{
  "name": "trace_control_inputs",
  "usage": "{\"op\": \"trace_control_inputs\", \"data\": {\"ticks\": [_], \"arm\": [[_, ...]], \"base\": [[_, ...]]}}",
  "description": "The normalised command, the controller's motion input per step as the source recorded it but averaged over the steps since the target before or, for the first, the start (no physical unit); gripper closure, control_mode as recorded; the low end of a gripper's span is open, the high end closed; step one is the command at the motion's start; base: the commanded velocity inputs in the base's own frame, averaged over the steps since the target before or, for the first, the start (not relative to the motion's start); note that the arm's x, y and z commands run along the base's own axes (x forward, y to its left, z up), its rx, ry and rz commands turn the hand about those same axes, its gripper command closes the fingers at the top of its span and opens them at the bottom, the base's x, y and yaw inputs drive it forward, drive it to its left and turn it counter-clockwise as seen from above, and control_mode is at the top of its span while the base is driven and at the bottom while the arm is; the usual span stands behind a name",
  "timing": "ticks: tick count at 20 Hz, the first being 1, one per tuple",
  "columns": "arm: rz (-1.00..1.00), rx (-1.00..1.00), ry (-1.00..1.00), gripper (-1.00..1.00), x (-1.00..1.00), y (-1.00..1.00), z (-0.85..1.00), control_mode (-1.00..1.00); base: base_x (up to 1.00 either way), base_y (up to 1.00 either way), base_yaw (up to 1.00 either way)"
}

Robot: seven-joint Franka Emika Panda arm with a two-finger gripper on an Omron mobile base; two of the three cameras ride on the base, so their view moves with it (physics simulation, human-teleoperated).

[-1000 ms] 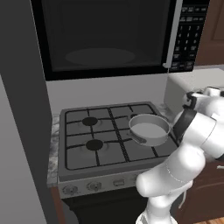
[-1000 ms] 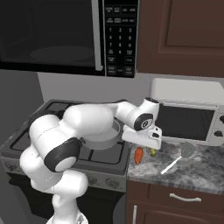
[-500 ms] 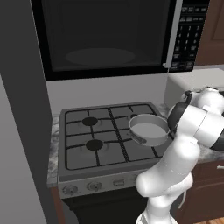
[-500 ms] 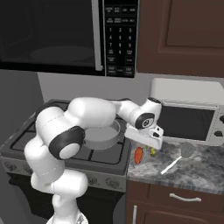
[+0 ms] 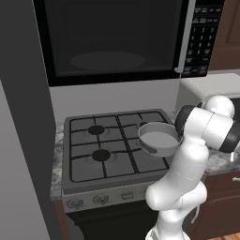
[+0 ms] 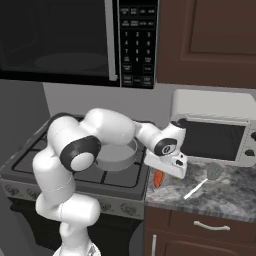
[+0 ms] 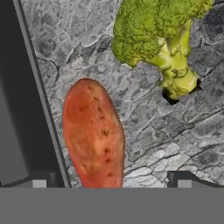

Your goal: Put the broccoli and sweet potato in the pot. Retrieve the spatula and lightly stir the vegetables in the pot.

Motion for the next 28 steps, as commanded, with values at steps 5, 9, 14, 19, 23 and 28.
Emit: {"op": "trace_control_inputs", "data": {"ticks": [5, 9, 14, 19, 23, 28], "arm": [[0.0, 0.0, -0.01, -1.0, 0.0, 0.0, -0.25, -1.0], [0.02, 0.0, 0.0, -1.0, 0.0, 0.01, -0.15, -1.0], [0.11, 0.0, 0.0, -1.0, 0.0, 0.01, -0.05, -1.0], [0.09, 0.0, 0.0, -1.0, 0.0, 0.0, -0.04, -1.0], [0.12, 0.0, -0.02, -1.0, 0.0, 0.0, -0.17, -1.0], [0.05, 0.0, -0.02, -1.0, -0.01, 0.0, -0.07, -1.0]], "base": [[0.0, 0.0, 0.0], [0.0, 0.0, 0.0], [0.0, 0.0, 0.0], [0.0, 0.0, 0.0], [0.0, 0.0, 0.0], [0.0, 0.0, 0.0]]}}
